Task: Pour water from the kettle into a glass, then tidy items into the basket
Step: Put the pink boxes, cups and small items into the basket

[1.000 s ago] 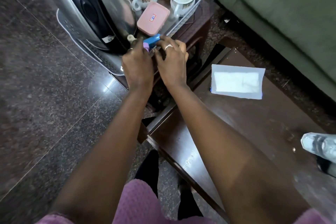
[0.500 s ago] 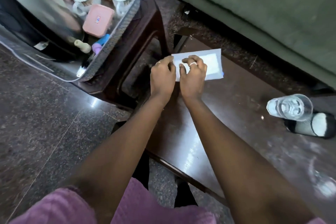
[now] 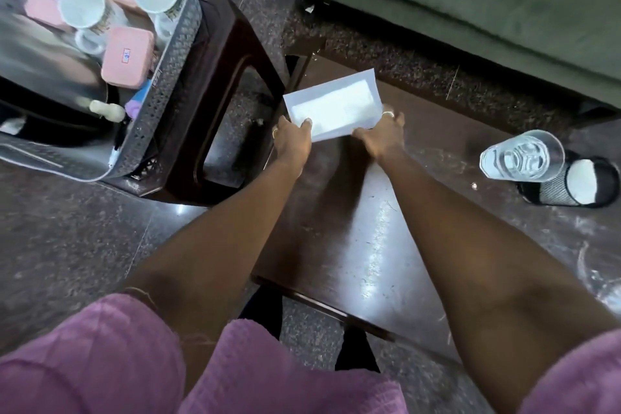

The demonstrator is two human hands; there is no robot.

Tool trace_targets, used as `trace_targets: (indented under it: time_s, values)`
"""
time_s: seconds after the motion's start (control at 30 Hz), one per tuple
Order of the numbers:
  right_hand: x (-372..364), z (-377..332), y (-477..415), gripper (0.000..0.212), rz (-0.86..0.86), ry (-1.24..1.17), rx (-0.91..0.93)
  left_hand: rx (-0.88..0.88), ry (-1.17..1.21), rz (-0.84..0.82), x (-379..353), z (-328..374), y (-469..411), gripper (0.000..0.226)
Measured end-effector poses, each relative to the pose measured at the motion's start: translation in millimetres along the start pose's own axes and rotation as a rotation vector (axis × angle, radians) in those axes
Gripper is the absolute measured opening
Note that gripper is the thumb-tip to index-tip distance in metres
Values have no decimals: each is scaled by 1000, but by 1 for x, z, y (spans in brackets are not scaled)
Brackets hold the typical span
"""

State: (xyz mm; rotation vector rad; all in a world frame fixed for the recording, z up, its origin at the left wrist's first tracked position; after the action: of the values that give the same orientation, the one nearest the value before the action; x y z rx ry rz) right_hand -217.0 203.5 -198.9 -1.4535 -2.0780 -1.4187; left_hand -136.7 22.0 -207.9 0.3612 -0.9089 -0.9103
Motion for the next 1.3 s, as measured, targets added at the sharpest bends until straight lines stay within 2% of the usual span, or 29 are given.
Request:
trace_targets:
  time_s: [0.1,0.2,0.3,0.4,0.47,0.63,0.77,0.8,0.87,1.0,1.17,1.23,1.3]
  values:
    - [0,2,-12,74,10,-14,-38,16,31,-19,1,2,-11,55]
    - [-4,-1,-22,68,21,5,-49,65,124,-30,3,3,-22,58]
    - [-4,-3,-29,59,80,-1,-77,109,189,-31,4,3,-28,52]
    - [-2,2,-33,51,137,-136,-137,98,195,-29,4,4,-33,42]
    - [-2,5,-37,44,152,-296,-177,26,134,-1,9,11,-37,38]
    - [10,-27,-38,30,190,-589,-82,-191,157,137,44,49,-31,27]
    - [24,-96,-37,9,165,-731,86,-345,294,330,104,82,-19,25]
    - [25,-117,-36,8,139,-744,129,-386,308,395,123,90,-16,27]
    - [24,-160,-30,21,69,-746,221,-456,236,536,164,106,-12,35]
    - [9,-231,-16,20,-100,-639,340,-419,-26,763,242,123,-18,43]
    - [-33,-292,-4,26,-190,-598,322,-274,-201,950,313,122,-36,53]
    - [-57,-308,0,27,-227,-661,259,-256,-198,989,323,117,-40,51]
    - [-82,-321,4,29,-259,-673,211,-250,-188,952,321,108,-47,48]
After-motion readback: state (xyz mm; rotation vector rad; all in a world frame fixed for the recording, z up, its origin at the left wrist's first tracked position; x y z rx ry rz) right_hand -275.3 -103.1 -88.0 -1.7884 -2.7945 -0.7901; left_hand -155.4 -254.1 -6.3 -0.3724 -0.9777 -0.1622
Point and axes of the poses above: each hand's wrist, its own y-axis away from the middle knuckle, its own x-axis out of the back of the hand, z = x × y, the point moved 8 cm from there along -y, towards the middle knuckle, and after that the axes turned 1 degree about -z, right-handed, at the moved point
